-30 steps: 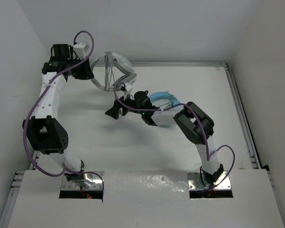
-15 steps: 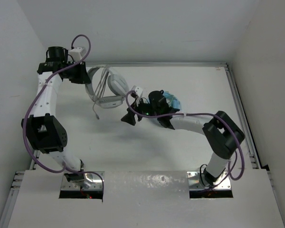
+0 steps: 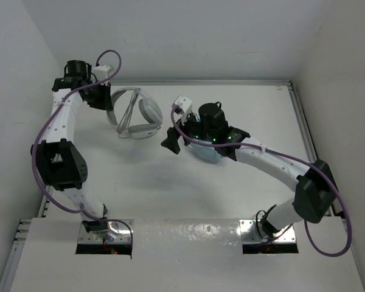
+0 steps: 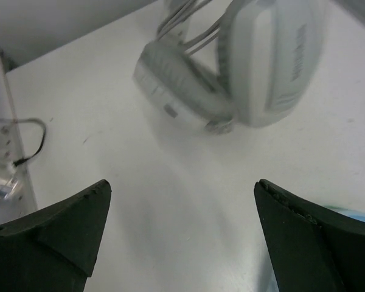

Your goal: Wrap the headphones

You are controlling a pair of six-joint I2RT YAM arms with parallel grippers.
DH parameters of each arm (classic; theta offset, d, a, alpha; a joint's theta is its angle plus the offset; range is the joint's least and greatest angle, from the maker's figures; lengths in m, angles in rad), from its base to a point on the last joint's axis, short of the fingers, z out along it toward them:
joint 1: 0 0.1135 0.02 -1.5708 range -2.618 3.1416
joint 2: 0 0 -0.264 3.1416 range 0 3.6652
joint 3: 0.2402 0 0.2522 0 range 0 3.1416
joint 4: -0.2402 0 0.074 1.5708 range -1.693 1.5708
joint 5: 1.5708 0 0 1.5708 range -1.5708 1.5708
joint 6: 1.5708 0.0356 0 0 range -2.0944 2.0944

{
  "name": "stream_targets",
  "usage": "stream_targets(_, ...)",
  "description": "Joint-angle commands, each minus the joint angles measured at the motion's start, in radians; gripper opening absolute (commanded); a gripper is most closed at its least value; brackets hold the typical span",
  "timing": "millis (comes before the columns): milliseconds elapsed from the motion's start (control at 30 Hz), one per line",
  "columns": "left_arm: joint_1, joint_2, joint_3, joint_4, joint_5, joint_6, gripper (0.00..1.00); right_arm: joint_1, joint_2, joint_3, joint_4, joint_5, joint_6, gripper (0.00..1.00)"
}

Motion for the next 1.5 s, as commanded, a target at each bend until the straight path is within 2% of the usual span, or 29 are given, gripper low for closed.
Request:
stream_targets(0, -0.037, -0.019, 0.065, 0.003, -0.014, 0.015, 0.00, -0.004, -0.014, 0.089, 0.050, 0.152, 0.030, 0.99)
stream_targets(100, -0.077, -0.022, 0.067, 0.011, -0.046, 0.010, 0.00, -0.002, 0.060, 0.155, 0.103, 0.246, 0.066, 0.99)
stream_targets(200, -0.100, -0.022, 0.075, 0.008, -0.046, 0.004, 0.00, 0.001, 0.205, 0.279, 0.062, 0.293, 0.089, 0.99)
stream_targets(300, -0.115, -0.023, 0.075, 0.009, -0.051, 0.000, 0.00, 0.004, 0.277, 0.357, 0.058, 0.303, 0.109, 0.99)
stream_targets(367, -0.118, -0.025, 0.075, 0.005, -0.044, -0.002, 0.00, 0.009, 0.349, 0.435, -0.001, 0.310, 0.101, 0.99)
stream_targets(567, -0.126, -0.041, 0.070, 0.002, -0.032, 0.003, 0.00, 0.012, 0.471, 0.527, -0.050, 0.378, 0.079, 0.99)
stream_targets(667, -0.129, -0.049, 0.065, 0.002, -0.023, 0.001, 0.00, 0.012, 0.512, 0.553, -0.060, 0.413, 0.073, 0.89)
stream_targets(700, -0.131, -0.049, 0.065, 0.003, -0.020, 0.001, 0.00, 0.012, 0.525, 0.564, -0.060, 0.419, 0.073, 0.83)
stream_targets(800, -0.131, -0.051, 0.059, 0.000, -0.002, -0.002, 0.00, 0.012, 0.564, 0.584, -0.086, 0.433, 0.079, 0.82)
stream_targets(867, -0.129, -0.049, 0.056, -0.004, 0.017, 0.000, 0.00, 0.012, 0.580, 0.587, -0.072, 0.467, 0.072, 0.71)
stream_targets(900, -0.132, -0.049, 0.053, -0.006, 0.021, 0.001, 0.00, 0.012, 0.586, 0.592, -0.067, 0.476, 0.069, 0.61)
stream_targets(933, -0.132, -0.048, 0.052, -0.012, 0.031, 0.004, 0.00, 0.012, 0.598, 0.598, -0.069, 0.499, 0.060, 0.38)
stream_targets(1033, -0.131, -0.052, 0.035, -0.009, 0.037, 0.015, 0.00, 0.007, 0.604, 0.613, -0.081, 0.511, 0.055, 0.08)
stream_targets(1067, -0.131, -0.055, 0.032, -0.006, 0.032, 0.030, 0.00, 0.007, 0.603, 0.627, -0.112, 0.507, 0.055, 0.00)
stream_targets(1100, -0.131, -0.057, 0.029, 0.002, 0.011, 0.044, 0.02, -0.002, 0.601, 0.636, -0.132, 0.493, 0.055, 0.00)
stream_targets(1233, -0.132, -0.084, -0.007, 0.093, -0.087, 0.173, 0.34, -0.040, 0.633, 0.783, -0.314, 0.344, 0.090, 0.00)
stream_targets(1267, -0.132, -0.095, -0.008, 0.110, -0.098, 0.187, 0.52, -0.046, 0.644, 0.820, -0.399, 0.291, 0.092, 0.00)
stream_targets(1300, -0.132, -0.106, -0.008, 0.127, -0.109, 0.203, 0.65, -0.059, 0.655, 0.849, -0.438, 0.266, 0.092, 0.00)
stream_targets(1333, -0.132, -0.139, -0.011, 0.171, -0.112, 0.229, 0.73, -0.065, 0.663, 0.906, -0.513, 0.241, 0.090, 0.00)
stream_targets(1367, -0.131, -0.159, -0.016, 0.198, -0.113, 0.249, 0.85, -0.072, 0.681, 0.934, -0.550, 0.179, 0.092, 0.00)
stream_targets(1467, -0.132, -0.261, -0.086, 0.363, -0.101, 0.331, 0.94, -0.114, 0.696, 0.992, -0.632, 0.081, 0.124, 0.00)
